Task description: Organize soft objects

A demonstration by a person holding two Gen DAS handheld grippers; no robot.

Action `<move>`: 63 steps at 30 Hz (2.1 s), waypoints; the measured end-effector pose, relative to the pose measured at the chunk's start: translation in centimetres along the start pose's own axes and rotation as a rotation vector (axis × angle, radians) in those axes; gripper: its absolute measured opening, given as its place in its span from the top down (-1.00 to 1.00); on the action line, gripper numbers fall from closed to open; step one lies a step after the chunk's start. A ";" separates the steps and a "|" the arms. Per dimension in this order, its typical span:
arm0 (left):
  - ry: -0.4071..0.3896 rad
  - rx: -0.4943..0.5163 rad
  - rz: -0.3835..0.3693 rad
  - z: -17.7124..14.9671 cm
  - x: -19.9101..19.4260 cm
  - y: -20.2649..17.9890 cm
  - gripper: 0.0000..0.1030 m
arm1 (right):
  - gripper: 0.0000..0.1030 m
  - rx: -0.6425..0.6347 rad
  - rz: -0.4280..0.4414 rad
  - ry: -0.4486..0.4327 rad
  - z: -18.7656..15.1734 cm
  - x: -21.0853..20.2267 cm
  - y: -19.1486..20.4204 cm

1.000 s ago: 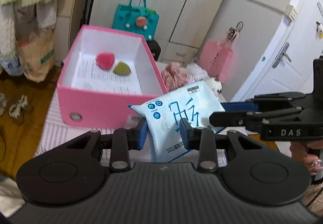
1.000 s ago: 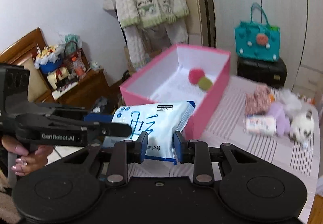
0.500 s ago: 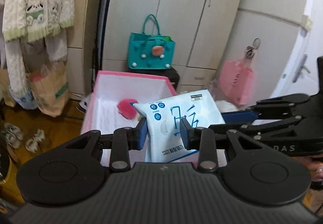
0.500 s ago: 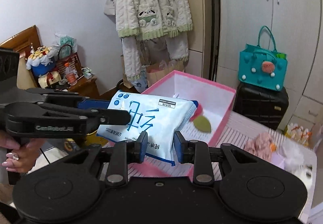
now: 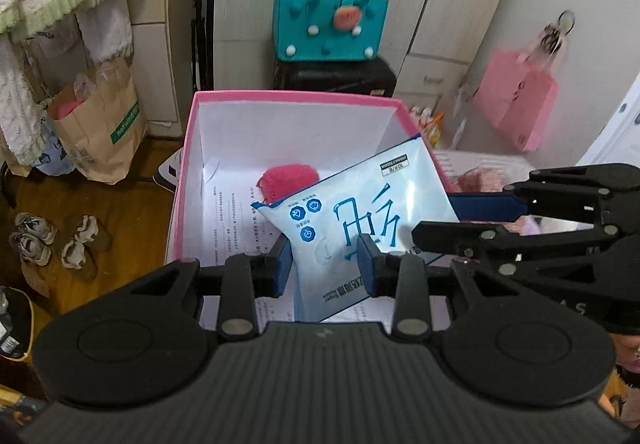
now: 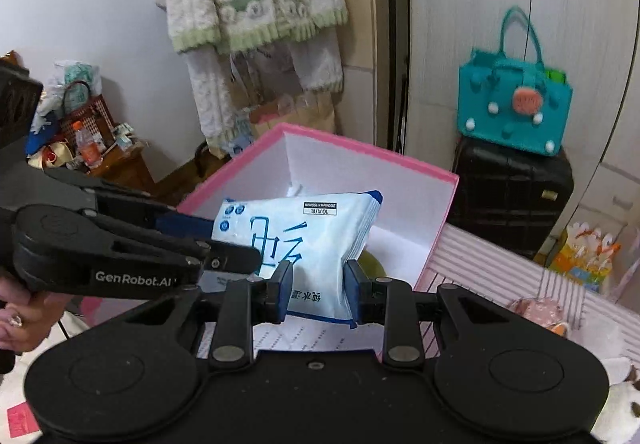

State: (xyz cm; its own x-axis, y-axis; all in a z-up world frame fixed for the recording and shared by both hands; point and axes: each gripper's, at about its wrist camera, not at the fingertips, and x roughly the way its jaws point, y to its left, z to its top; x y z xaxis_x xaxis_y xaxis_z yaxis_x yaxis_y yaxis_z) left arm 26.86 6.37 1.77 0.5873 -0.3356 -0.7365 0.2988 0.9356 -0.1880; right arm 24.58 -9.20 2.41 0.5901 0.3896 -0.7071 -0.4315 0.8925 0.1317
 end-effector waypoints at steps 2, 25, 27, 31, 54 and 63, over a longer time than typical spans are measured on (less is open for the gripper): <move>0.024 0.030 0.022 0.3 0.7 -0.1 0.35 | 0.33 0.008 -0.001 0.014 -0.1 0.8 -0.2; 0.148 0.129 0.044 -0.3 3.5 -0.6 0.30 | 0.23 -0.096 -0.069 0.093 -1.4 2.7 0.7; 0.140 0.134 0.036 -0.4 2.8 -0.7 0.27 | 0.22 -0.094 -0.055 0.082 -1.6 2.0 0.7; 0.115 0.149 0.041 -0.6 1.4 -1.0 0.26 | 0.22 -0.084 -0.029 0.075 -1.9 0.9 0.8; -0.015 0.319 0.030 -6.3 -14.1 -6.3 -0.04 | 0.14 -0.145 0.087 -0.050 -5.3 -12.4 5.3; -0.031 0.352 0.001 -9.7 -17.0 -8.3 -0.19 | 0.01 -0.160 0.071 -0.093 -8.4 -16.9 6.0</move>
State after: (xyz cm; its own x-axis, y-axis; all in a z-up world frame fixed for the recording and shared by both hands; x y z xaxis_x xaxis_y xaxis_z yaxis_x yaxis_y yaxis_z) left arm 7.06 5.40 9.53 0.6086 -0.3424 -0.7158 0.5359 0.8427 0.0525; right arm 6.31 -12.29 9.32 0.6114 0.4763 -0.6320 -0.5731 0.8172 0.0614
